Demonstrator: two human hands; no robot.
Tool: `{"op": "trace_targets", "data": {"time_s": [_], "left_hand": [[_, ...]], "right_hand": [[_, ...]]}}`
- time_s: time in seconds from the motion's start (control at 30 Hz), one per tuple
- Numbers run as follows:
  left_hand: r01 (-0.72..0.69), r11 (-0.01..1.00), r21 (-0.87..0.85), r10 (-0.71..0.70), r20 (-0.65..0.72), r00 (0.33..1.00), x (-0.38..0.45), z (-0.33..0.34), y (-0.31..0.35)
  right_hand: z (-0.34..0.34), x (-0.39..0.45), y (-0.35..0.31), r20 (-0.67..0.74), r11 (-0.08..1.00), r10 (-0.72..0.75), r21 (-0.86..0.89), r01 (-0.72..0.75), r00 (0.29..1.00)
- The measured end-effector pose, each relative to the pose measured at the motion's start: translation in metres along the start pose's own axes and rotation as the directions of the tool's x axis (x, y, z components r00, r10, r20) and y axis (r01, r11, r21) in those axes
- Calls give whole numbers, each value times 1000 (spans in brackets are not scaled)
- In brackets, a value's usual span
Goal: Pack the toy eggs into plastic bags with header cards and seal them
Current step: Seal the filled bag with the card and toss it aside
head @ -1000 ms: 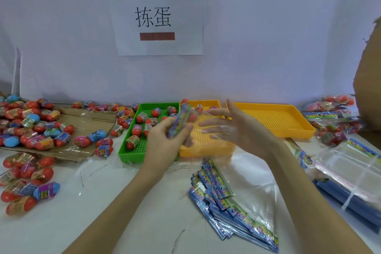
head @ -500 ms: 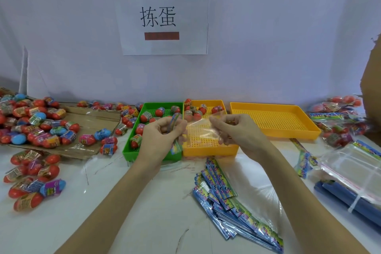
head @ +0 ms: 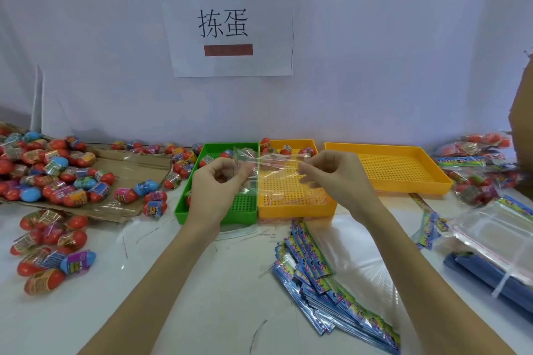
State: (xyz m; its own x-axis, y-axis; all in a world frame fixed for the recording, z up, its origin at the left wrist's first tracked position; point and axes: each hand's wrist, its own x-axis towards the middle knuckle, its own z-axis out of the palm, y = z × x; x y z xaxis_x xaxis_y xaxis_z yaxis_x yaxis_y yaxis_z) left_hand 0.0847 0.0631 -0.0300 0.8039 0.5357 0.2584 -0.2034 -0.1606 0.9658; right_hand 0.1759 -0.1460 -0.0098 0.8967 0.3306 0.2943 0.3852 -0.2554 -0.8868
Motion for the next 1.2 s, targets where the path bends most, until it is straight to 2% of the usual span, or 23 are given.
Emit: {"op": "trace_targets", "data": {"time_s": [0.03, 0.07, 0.1, 0.17, 0.23, 0.27, 0.33, 0.4, 0.43, 0.47, 0.57, 0.67, 0.73, 0.87, 0.97, 1.03, 1.1, 1.17, 1.2], "left_hand": [[4, 1000, -1, -4, -12, 1000, 1, 0, 0], [11, 1000, -5, -11, -18, 1000, 2, 0, 0], [18, 1000, -5, -18, -11, 1000, 3, 1, 1], [30, 1000, -1, -30, 15, 999, 3, 1, 1], [18, 999, 30, -19, 22, 1000, 1, 0, 0], [7, 999, 44, -8, 19, 1000, 0, 0, 0], [-19, 999, 44, 19, 15, 1000, -1, -1, 1], [-46, 999, 26, 45, 36, 998, -1, -2, 3], [-64, 998, 29, 62, 61, 996, 0, -2, 4], [-89, 995, 35, 86, 94, 992, 0, -2, 5], [-193, 981, 32, 183, 196, 963, -1, -2, 5], [-297, 955, 14, 276, 335, 901, -1, -7, 7], [-287, 958, 6, 261, 399, 879, -1, -9, 9], [-348, 927, 136, 266, 413, 871, 0, -9, 10], [-382, 898, 217, 265, 426, 865, 2, -11, 8], [-239, 958, 156, 171, 358, 918, 2, -8, 9], [-10, 997, -75, 33, 310, 950, 1, -4, 10], [194, 938, -288, -97, 317, 943, -1, 0, 12], [266, 905, -333, -153, 329, 932, -1, 0, 12]], "right_hand": [[0, 0, 0, -15, 1000, -2, -8, 2, 1000], [-1, 1, 0, 0, 998, 25, 58, -25, 1000], [-3, 2, 0, 62, 977, 69, 197, -80, 996], [-6, 1, -3, 271, 829, 124, 501, -250, 954], [-7, 1, -4, 387, 691, 147, 618, -375, 910], [-8, 1, -5, 411, 670, 152, 626, -399, 899], [-9, 1, -4, 422, 723, 155, 567, -394, 893], [-9, 1, -3, 405, 865, 152, 387, -319, 902], [-10, 0, -3, 411, 903, 153, 310, -296, 899], [-11, 0, -3, 433, 908, 165, 284, -308, 886], [-15, 2, -4, 549, 805, 185, 391, -445, 815], [-20, 6, 0, 598, 791, 146, 408, -456, 788], [-23, 6, 2, 537, 789, 176, 424, -444, 825], [-27, 4, 2, 439, 948, 89, 239, -212, 894], [-20, 2, 3, 251, 973, 37, 210, -92, 967], [-16, 1, 1, 161, 984, -29, 178, 0, 987], [-13, 1, -1, 137, 976, -69, 212, 39, 988], [-12, 2, -2, 123, 968, -91, 245, 58, 988], [-11, 2, -2, 113, 966, -100, 247, 70, 989]]}}
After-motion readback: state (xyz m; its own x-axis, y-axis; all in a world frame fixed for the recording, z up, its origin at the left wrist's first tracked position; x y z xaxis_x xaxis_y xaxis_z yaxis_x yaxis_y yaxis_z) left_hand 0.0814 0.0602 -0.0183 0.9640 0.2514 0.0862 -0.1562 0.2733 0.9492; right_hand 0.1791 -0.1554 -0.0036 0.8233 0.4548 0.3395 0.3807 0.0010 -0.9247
